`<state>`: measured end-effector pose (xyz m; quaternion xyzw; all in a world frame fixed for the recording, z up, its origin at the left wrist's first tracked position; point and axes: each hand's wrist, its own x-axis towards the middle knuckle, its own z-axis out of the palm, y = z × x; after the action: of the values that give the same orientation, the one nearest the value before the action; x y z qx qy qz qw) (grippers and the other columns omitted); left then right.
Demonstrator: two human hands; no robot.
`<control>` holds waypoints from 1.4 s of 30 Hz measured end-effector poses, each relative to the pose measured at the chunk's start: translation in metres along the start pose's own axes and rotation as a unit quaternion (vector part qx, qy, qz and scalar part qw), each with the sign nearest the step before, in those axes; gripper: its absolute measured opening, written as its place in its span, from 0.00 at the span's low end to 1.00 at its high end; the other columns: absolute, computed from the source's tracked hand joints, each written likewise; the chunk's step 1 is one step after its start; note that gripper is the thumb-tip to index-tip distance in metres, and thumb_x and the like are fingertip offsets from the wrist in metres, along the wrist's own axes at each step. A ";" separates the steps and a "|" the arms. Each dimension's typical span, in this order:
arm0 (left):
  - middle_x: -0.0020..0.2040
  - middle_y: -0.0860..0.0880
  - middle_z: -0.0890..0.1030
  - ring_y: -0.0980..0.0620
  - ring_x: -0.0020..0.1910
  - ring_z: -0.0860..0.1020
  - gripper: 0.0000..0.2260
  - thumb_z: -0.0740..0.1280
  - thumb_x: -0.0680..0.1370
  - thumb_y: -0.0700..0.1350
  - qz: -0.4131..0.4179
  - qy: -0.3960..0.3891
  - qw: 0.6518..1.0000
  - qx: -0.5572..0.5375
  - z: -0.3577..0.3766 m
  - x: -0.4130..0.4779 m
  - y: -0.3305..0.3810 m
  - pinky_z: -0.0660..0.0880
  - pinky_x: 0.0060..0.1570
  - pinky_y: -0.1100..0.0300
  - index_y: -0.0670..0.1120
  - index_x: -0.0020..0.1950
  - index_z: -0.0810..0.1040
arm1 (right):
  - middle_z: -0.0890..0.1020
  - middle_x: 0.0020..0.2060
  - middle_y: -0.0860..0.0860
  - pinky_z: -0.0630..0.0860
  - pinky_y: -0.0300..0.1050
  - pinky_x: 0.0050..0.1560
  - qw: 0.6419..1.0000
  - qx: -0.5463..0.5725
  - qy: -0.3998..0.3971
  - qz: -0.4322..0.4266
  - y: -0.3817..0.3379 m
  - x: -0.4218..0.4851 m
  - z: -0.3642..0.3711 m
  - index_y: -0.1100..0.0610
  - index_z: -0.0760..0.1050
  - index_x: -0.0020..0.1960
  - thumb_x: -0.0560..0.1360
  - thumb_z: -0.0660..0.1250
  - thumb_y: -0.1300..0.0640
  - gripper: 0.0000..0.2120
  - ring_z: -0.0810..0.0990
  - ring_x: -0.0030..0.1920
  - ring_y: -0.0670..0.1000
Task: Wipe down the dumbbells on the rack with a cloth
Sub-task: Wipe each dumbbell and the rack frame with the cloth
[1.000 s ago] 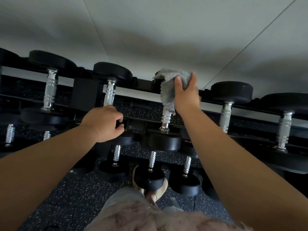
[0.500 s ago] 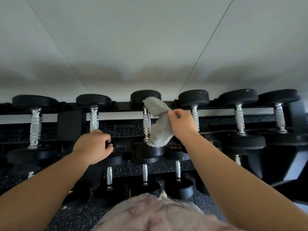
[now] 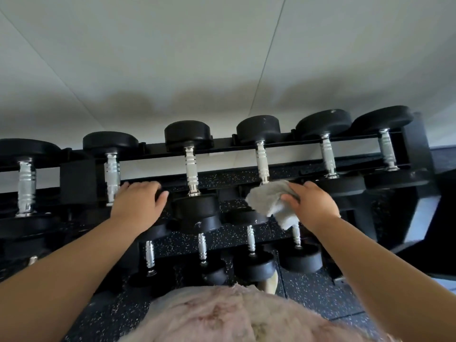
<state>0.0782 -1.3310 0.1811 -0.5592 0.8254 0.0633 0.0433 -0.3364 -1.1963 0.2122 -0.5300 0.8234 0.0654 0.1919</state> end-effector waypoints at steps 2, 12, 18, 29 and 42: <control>0.54 0.48 0.85 0.45 0.55 0.82 0.19 0.61 0.84 0.58 0.003 0.030 0.996 -0.086 -0.001 0.003 0.037 0.77 0.60 0.45 0.46 0.64 0.80 | 0.74 0.50 0.48 0.78 0.47 0.43 0.998 0.042 0.022 0.035 0.020 0.004 -0.002 0.44 0.76 0.68 0.82 0.55 0.34 0.23 0.77 0.43 0.52; 0.64 0.52 0.80 0.48 0.68 0.73 0.19 0.63 0.80 0.60 0.022 -0.005 0.998 -0.052 0.016 0.035 0.136 0.74 0.63 0.45 0.51 0.61 0.83 | 0.74 0.49 0.42 0.78 0.44 0.47 0.978 0.186 0.025 -0.092 -0.014 0.022 0.008 0.45 0.78 0.55 0.79 0.64 0.35 0.15 0.78 0.47 0.45; 0.54 0.54 0.83 0.48 0.63 0.74 0.12 0.68 0.77 0.55 0.014 0.016 0.999 -0.046 0.021 0.035 0.136 0.74 0.57 0.47 0.50 0.51 0.86 | 0.65 0.73 0.42 0.70 0.48 0.70 0.966 0.187 0.012 -0.178 0.003 0.032 0.021 0.38 0.71 0.74 0.82 0.60 0.39 0.21 0.63 0.74 0.48; 0.52 0.56 0.82 0.50 0.66 0.72 0.16 0.59 0.78 0.60 0.001 -0.021 0.999 -0.048 0.017 0.034 0.136 0.74 0.61 0.47 0.53 0.50 0.82 | 0.66 0.79 0.49 0.67 0.57 0.75 0.930 0.021 -0.066 -0.361 -0.074 0.016 0.028 0.45 0.65 0.79 0.85 0.48 0.41 0.24 0.58 0.81 0.53; 0.54 0.57 0.83 0.52 0.69 0.71 0.12 0.63 0.79 0.57 -0.025 -0.009 0.997 -0.068 0.017 0.034 0.135 0.74 0.63 0.48 0.54 0.51 0.84 | 0.77 0.69 0.54 0.71 0.58 0.73 0.902 -0.032 0.108 -0.418 0.005 0.037 0.029 0.56 0.76 0.71 0.84 0.61 0.52 0.18 0.74 0.72 0.58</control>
<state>-0.0594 -1.3100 0.1667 -0.5807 0.8046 0.1230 0.0146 -0.3473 -1.2160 0.1707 -0.8349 0.5397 -0.0523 0.0944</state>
